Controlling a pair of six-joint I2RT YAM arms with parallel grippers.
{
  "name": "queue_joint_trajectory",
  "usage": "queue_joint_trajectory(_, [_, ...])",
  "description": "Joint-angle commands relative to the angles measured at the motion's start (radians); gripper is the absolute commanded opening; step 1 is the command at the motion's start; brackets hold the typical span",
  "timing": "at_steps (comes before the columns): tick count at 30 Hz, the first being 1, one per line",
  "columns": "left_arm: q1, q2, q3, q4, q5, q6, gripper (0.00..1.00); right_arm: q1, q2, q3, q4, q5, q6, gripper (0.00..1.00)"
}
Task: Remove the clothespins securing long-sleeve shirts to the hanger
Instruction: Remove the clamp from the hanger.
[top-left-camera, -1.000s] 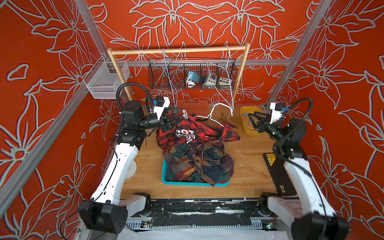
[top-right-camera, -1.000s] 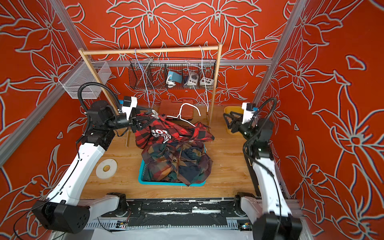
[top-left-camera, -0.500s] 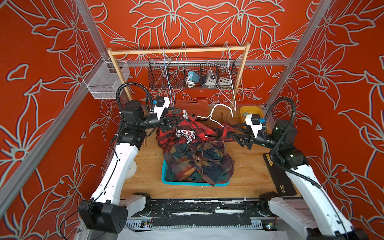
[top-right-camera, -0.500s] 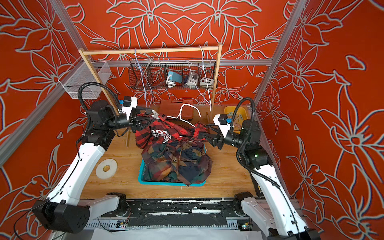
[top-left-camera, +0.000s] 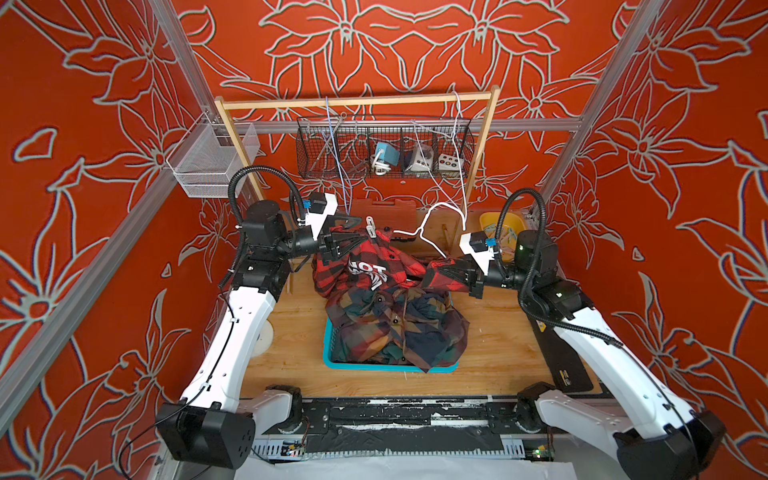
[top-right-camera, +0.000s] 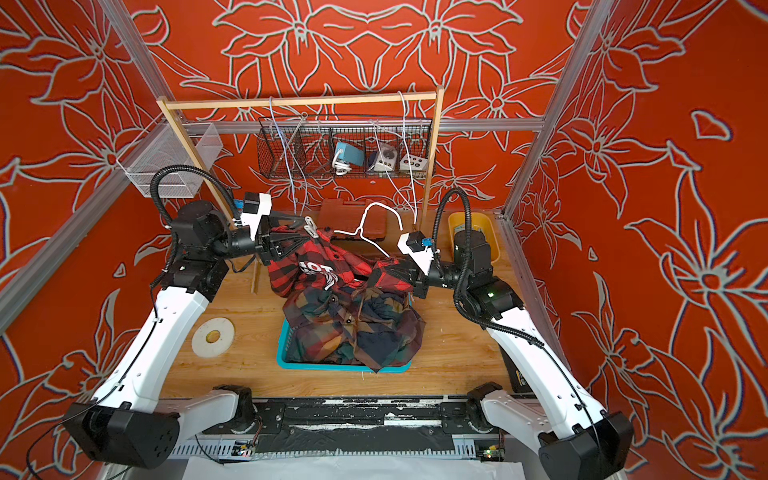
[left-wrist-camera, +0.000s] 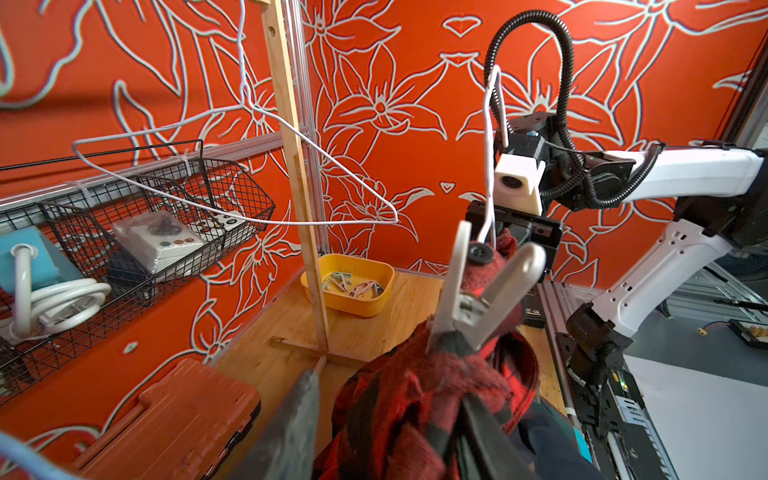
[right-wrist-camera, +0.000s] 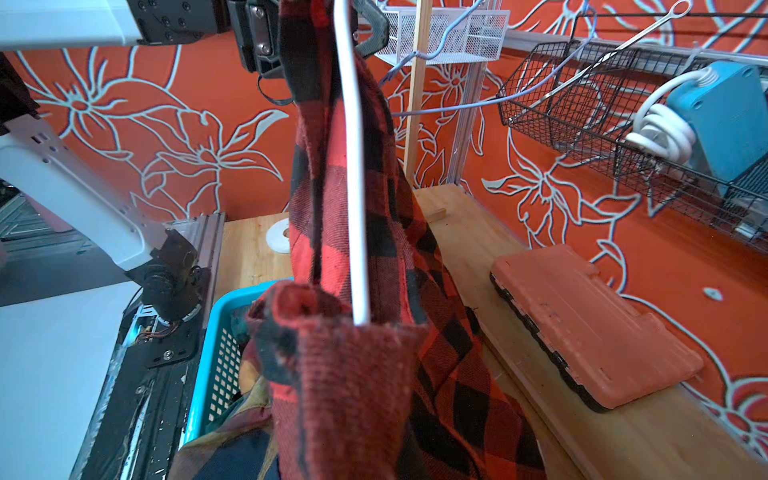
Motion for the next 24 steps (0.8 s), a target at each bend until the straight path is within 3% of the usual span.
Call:
queue_joint_trajectory(1, [-0.01, -0.024, 0.019, 0.023, 0.067, -0.004, 0.34, 0.005, -0.046, -0.034, 0.055, 0.087, -0.041, 0.0])
queue_joint_trajectory(3, [-0.007, -0.028, 0.028, 0.019, 0.08, 0.001, 0.58, 0.005, -0.068, -0.054, 0.06, 0.112, -0.062, 0.0])
queue_joint_trajectory(5, [0.0, -0.035, 0.032, 0.026, 0.101, 0.001, 0.7, 0.004, -0.08, -0.062, 0.059, 0.125, -0.075, 0.0])
queue_joint_trajectory(17, [0.026, -0.067, 0.023, 0.091, 0.252, -0.007, 0.78, 0.005, -0.067, -0.056, 0.044, 0.094, -0.094, 0.0])
queue_joint_trajectory(24, [0.024, -0.052, -0.013, 0.197, 0.233, -0.07, 0.8, 0.038, -0.052, -0.023, 0.011, 0.072, -0.117, 0.0])
